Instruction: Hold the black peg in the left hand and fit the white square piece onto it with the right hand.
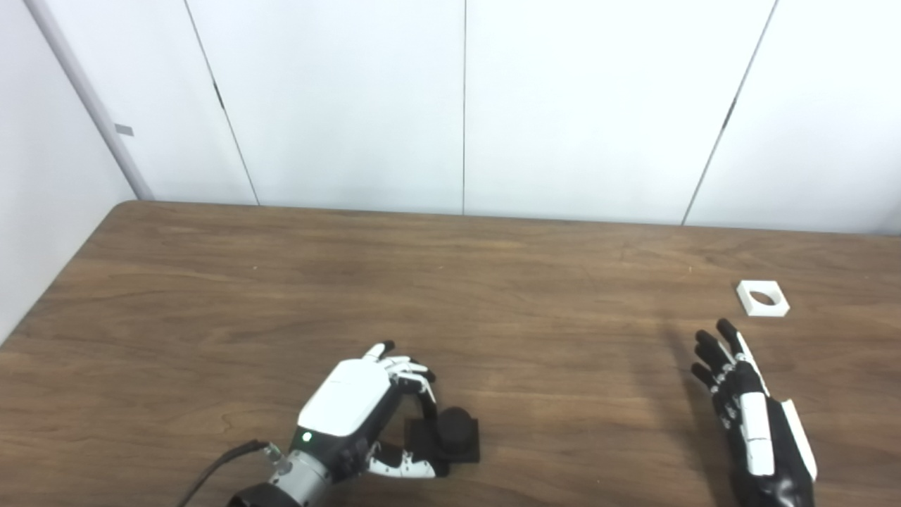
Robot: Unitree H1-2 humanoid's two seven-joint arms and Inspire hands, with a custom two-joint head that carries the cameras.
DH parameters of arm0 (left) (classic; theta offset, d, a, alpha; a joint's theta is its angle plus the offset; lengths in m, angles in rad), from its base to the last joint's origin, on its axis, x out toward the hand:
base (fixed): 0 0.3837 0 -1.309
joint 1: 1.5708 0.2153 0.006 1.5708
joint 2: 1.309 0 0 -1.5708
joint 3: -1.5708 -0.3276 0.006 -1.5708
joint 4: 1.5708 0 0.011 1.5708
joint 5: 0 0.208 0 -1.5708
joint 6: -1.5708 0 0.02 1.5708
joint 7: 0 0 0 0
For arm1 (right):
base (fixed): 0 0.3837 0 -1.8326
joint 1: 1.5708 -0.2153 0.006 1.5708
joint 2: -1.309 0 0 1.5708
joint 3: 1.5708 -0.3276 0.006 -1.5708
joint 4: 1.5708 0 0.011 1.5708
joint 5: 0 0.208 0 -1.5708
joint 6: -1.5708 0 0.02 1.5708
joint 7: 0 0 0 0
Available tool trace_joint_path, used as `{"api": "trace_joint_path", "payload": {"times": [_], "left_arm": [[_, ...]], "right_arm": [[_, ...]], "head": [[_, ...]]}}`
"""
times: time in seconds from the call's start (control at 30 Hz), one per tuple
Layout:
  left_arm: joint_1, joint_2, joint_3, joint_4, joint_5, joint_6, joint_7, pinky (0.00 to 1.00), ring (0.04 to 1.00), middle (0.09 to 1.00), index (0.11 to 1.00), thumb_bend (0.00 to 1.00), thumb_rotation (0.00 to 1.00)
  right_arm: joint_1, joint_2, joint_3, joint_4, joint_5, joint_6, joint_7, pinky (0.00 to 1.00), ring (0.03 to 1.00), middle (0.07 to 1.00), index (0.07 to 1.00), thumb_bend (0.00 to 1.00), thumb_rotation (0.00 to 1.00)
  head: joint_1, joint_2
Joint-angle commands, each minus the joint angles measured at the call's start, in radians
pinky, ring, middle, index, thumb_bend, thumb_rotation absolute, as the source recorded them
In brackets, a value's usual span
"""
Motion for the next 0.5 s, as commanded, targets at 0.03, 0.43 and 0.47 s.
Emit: {"api": "trace_joint_path", "payload": {"times": [0.03, 0.43, 0.47], "left_arm": [[0.015, -0.009, -0.014, 0.002, 0.019, -0.063, 0.033, 1.00, 0.866, 0.794, 0.487, 0.52, 0.05], [0.049, -0.047, -0.039, 0.044, 0.037, -0.087, 0.017, 1.00, 0.912, 0.816, 0.487, 0.52, 0.05], [0.050, -0.049, -0.039, 0.049, 0.035, -0.086, 0.016, 1.00, 0.912, 0.817, 0.488, 0.52, 0.05]], "right_arm": [[0.035, 0.046, 0.026, 0.028, -0.004, 0.009, -0.015, 0.91, 0.931, 0.907, 0.943, 0.58, 1.00], [0.045, 0.051, 0.043, -0.041, -0.006, 0.062, -0.041, 0.91, 0.926, 0.907, 0.932, 0.60, 0.99], [0.045, 0.051, 0.043, -0.044, -0.005, 0.063, -0.042, 0.91, 0.925, 0.906, 0.931, 0.60, 1.00]], "head": [[-0.011, 0.011], [-0.073, 0.055], [-0.073, 0.055]]}}
